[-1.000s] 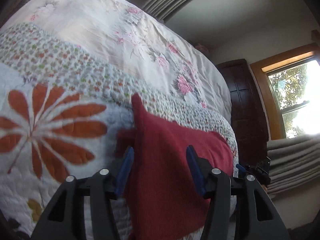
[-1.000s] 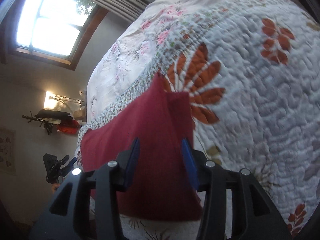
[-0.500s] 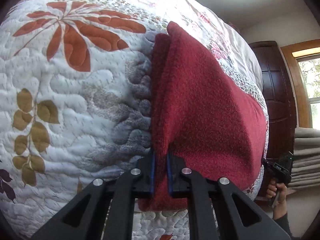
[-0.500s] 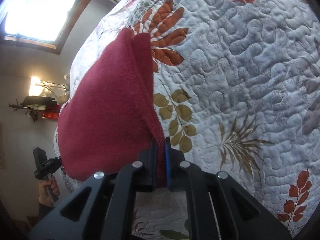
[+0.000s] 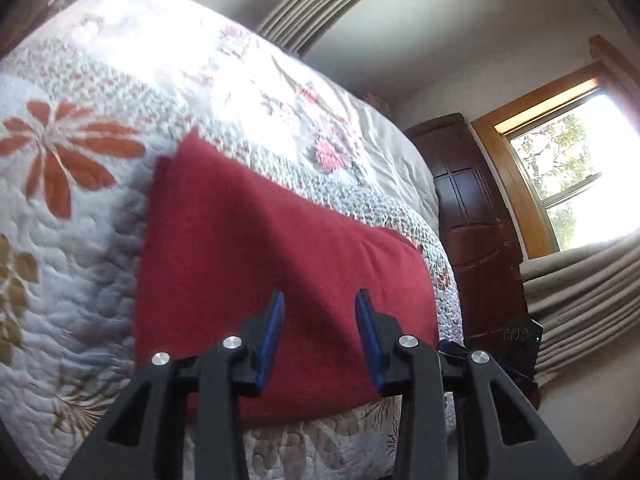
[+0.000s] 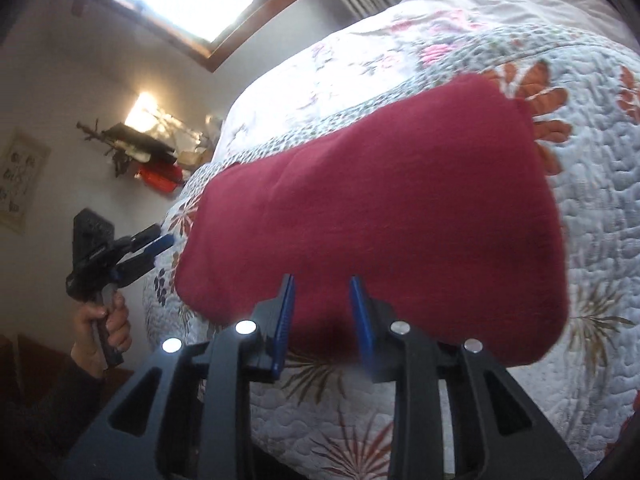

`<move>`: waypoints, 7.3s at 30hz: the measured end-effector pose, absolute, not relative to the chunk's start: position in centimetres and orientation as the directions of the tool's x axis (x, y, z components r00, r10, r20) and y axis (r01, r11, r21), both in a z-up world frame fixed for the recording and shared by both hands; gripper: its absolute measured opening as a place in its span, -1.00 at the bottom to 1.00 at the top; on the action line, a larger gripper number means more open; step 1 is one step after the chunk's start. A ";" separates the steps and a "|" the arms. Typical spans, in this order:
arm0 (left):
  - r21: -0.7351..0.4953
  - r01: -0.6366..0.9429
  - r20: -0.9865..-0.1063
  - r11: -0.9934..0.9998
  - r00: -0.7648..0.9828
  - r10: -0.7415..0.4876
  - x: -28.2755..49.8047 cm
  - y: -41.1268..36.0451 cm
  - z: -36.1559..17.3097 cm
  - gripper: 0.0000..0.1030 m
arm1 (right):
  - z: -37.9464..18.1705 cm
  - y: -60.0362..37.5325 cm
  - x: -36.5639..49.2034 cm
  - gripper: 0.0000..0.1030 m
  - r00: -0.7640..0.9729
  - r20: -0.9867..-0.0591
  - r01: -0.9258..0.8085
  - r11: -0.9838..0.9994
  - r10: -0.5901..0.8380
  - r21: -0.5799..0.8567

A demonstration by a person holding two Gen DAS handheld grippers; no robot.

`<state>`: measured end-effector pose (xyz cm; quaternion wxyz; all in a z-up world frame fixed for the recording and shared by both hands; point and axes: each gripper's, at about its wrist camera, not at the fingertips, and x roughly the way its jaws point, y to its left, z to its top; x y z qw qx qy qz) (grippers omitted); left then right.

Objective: Fold small clothes

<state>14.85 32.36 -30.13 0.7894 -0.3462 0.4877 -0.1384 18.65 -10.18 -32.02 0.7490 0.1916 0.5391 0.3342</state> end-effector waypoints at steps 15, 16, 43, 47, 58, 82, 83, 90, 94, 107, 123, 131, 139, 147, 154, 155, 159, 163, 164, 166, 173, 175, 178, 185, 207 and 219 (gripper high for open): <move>-0.788 -0.239 -0.605 0.567 0.471 -0.642 14.5 42.6 -34.1 0.68 | -26.8 8.4 7.5 -0.09 0.500 -0.809 -0.719 0.668 0.308 -0.190; -0.807 -0.245 -0.584 0.537 0.463 -0.666 15.3 43.3 -34.5 0.69 | -27.3 9.9 6.5 -0.09 0.525 -0.803 -0.736 0.625 0.283 -0.261; -0.956 -0.243 -0.246 0.165 0.353 -0.903 24.3 46.4 -41.6 0.79 | -34.2 32.3 7.2 -0.72 0.715 -0.698 -0.670 0.314 0.030 -0.673; -0.950 -0.256 -0.262 0.180 0.336 -0.905 24.8 46.3 -41.4 0.83 | -29.9 31.4 7.4 -0.73 0.717 -0.693 -0.658 0.398 0.073 -0.639; -0.917 -0.337 -0.296 0.211 0.223 -0.929 27.3 43.2 -41.1 0.88 | -26.9 28.1 11.0 -0.73 0.712 -0.693 -0.646 0.493 0.114 -0.583; -0.871 -0.171 -0.490 0.461 0.224 -0.842 30.7 40.4 -28.5 -0.69 | -23.7 27.9 10.0 -0.72 0.691 -0.702 -0.597 0.686 0.175 -0.417; -0.866 -0.167 -0.499 0.471 0.226 -0.837 30.8 40.1 -27.9 -0.69 | -23.2 27.6 10.0 -0.72 0.693 -0.698 -0.590 0.699 0.181 -0.405; -0.836 -0.110 -0.549 0.538 0.220 -0.807 31.4 36.4 -23.6 -0.69 | -20.9 23.7 10.1 -0.72 0.708 -0.673 -0.540 0.778 0.213 -0.321; -0.822 -0.077 -0.566 0.564 0.216 -0.795 32.3 33.5 -21.4 -0.69 | -19.2 20.6 11.0 -0.72 0.694 -0.673 -0.512 0.832 0.255 -0.214; -0.763 0.009 -0.639 0.646 0.141 -0.756 35.3 24.2 -19.0 -0.69 | -17.9 10.9 14.2 -0.72 0.683 -0.662 -0.379 0.925 0.308 0.039; -0.705 0.042 -0.707 0.708 0.030 -0.706 36.7 14.1 -21.8 -0.69 | -20.7 1.6 15.9 -0.72 0.661 -0.676 -0.266 0.944 0.325 0.194; -0.669 0.042 -0.743 0.742 -0.017 -0.669 37.5 10.0 -24.3 -0.69 | -23.1 -2.4 16.5 -0.72 0.644 -0.681 -0.241 0.937 0.350 0.253; -0.613 0.035 -0.790 0.789 -0.052 -0.611 37.8 6.6 -26.9 -0.69 | -26.0 -5.9 16.9 -0.72 0.614 -0.688 -0.218 0.920 0.388 0.326; -0.500 0.080 -0.866 0.863 -0.069 -0.495 37.9 3.0 -28.0 -0.69 | -28.3 -9.8 17.6 -0.71 0.584 -0.664 -0.144 0.865 0.467 0.481; -0.431 0.117 -0.902 0.895 -0.081 -0.424 37.8 0.3 -29.2 -0.65 | -30.5 -11.4 17.1 -0.71 0.578 -0.644 -0.113 0.831 0.501 0.545; -0.424 0.121 -0.906 0.898 -0.081 -0.416 37.8 0.1 -29.3 -0.65 | -30.9 -11.9 17.2 -0.70 0.571 -0.638 -0.102 0.816 0.516 0.569; -0.386 0.139 -0.922 0.912 -0.074 -0.379 37.6 -0.9 -29.2 -0.64 | -31.9 -13.1 17.0 -0.70 0.561 -0.615 -0.081 0.776 0.554 0.626; -0.350 0.138 -0.937 0.926 -0.067 -0.344 37.7 -1.6 -28.9 -0.62 | -32.2 -13.7 16.8 -0.70 0.561 -0.590 -0.092 0.752 0.581 0.653; -0.339 0.134 -0.941 0.931 -0.067 -0.333 37.8 -1.8 -28.9 -0.62 | -32.3 -13.9 16.7 -0.70 0.559 -0.583 -0.089 0.742 0.589 0.664; -0.323 0.121 -0.946 0.938 -0.064 -0.318 37.8 -2.1 -28.8 -0.59 | -32.6 -14.2 16.8 -0.70 0.553 -0.574 -0.087 0.727 0.604 0.681; -0.416 0.104 -0.898 0.904 0.109 -0.426 37.2 -1.4 -23.7 0.14 | -36.7 -16.5 16.1 -0.68 0.506 -0.499 0.003 0.578 0.703 0.816; -0.458 0.156 -0.861 0.875 0.170 -0.480 36.4 -0.5 -21.0 0.27 | -38.2 -17.5 16.2 -0.45 0.476 -0.412 0.018 0.460 0.777 0.888; -0.455 0.249 -0.835 0.855 0.216 -0.507 34.4 0.9 -18.5 0.52 | -38.7 -19.5 16.6 -0.06 0.447 -0.320 0.011 0.353 0.835 0.936; -0.243 0.407 -0.855 0.881 0.338 -0.392 22.8 7.3 -17.2 0.65 | -34.3 -23.9 18.6 0.02 0.389 -0.396 -0.130 0.476 0.832 0.870; -0.216 0.619 -0.868 0.756 0.232 -0.438 14.7 3.0 -23.7 0.55 | -36.8 -21.9 20.0 -0.51 0.088 -0.537 -0.204 0.543 0.839 0.815; -0.327 0.576 -0.862 0.749 0.143 -0.486 16.7 3.8 -26.0 0.54 | -35.5 -19.2 31.2 -0.85 0.184 -0.564 -0.160 0.590 0.805 0.791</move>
